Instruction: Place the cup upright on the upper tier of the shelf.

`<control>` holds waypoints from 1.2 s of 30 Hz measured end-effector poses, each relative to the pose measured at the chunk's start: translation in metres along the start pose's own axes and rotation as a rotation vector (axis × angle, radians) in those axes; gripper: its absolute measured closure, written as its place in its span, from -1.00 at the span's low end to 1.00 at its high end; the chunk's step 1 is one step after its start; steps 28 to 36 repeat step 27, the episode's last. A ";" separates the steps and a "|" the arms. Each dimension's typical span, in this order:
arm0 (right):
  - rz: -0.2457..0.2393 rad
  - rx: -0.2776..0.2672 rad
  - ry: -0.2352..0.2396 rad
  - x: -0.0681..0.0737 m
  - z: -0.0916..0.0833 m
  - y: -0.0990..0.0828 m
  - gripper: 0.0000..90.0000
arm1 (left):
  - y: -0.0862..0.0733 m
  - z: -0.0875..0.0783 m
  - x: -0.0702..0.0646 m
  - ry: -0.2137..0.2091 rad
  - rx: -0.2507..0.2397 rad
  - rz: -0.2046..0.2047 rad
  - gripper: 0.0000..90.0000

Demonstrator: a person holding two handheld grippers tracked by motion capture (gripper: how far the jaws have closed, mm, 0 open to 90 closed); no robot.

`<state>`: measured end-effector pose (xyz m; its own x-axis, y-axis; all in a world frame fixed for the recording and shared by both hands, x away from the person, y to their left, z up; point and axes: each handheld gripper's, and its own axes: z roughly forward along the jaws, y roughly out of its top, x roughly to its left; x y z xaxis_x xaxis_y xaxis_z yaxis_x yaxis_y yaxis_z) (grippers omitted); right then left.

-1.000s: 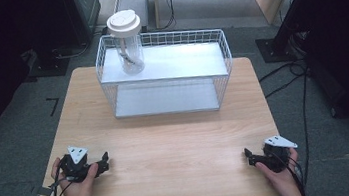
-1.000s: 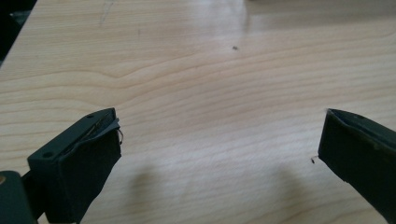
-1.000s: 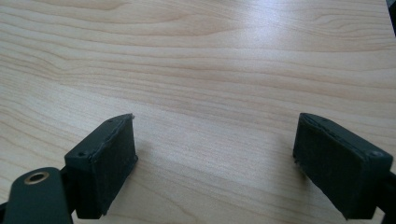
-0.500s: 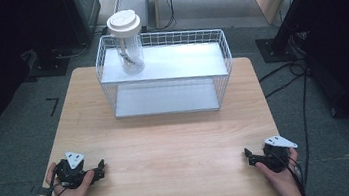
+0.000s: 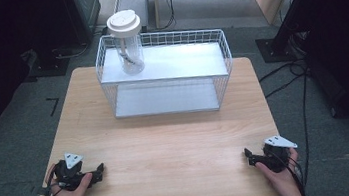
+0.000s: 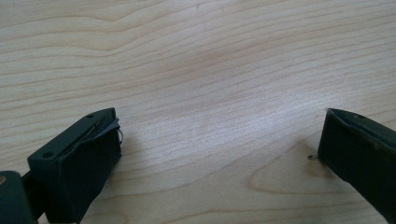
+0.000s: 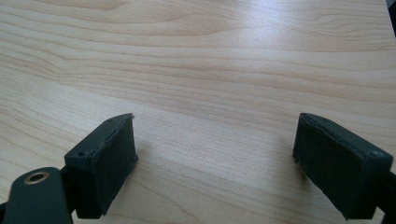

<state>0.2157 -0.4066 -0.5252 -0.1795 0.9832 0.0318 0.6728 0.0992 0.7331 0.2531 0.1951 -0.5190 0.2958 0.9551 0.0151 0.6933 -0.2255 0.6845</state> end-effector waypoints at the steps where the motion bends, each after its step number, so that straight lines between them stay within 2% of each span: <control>1: 0.000 0.000 0.000 0.000 0.000 0.000 -0.71 | 0.000 0.000 0.000 -0.003 0.001 0.003 -1.00; 18: 0.001 0.000 0.000 0.000 0.000 0.000 -0.71 | 0.000 0.000 0.000 -0.008 0.002 0.006 -1.00; 22: 0.000 0.000 0.000 0.000 0.000 0.000 -0.71 | 0.004 0.003 -0.004 0.020 0.002 -0.024 -1.00; 36: 0.001 0.000 0.000 0.000 0.000 0.000 -0.71 | 0.004 0.004 -0.005 0.017 0.000 -0.022 -1.00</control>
